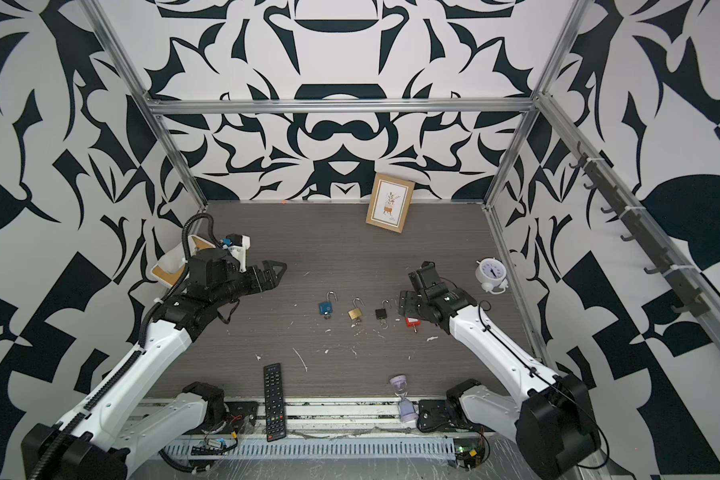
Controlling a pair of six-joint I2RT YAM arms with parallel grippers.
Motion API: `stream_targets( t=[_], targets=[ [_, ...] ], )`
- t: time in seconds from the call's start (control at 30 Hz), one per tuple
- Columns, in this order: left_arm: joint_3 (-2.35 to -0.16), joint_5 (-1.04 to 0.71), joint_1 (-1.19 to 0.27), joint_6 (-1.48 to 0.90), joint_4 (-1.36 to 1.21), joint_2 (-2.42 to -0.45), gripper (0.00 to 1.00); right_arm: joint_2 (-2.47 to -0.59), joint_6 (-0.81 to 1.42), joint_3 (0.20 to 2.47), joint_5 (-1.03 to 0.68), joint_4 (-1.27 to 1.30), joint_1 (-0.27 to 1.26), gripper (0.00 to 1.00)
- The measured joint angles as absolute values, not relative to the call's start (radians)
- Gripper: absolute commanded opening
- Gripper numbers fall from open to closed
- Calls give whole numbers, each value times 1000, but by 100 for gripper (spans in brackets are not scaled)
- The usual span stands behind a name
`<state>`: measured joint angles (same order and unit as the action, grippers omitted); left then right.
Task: Lock with the key
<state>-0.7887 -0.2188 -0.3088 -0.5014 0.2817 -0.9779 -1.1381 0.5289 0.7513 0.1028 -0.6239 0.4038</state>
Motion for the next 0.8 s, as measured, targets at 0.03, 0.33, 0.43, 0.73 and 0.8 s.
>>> stream_targets(
  t=[0.03,0.33,0.43,0.73,0.8],
  targets=[
    [-789,-236,-309,-505,284,-982,96,-1149,532,751,97,-634,404,81],
    [-788,-241,-345,-509,295,-1012,95,-1241,547,749,81,-632,403,73],
    [-783,-253,-347,-510,287,-1016,93,-1292,546,750,81,-616,403,73],
    [-728,-280,-347,-527,257,-1016,92,-1428,517,751,77,-556,403,61],
    [-726,-281,-347,-527,258,-1018,92,-1442,513,754,74,-551,403,59]
  ],
)
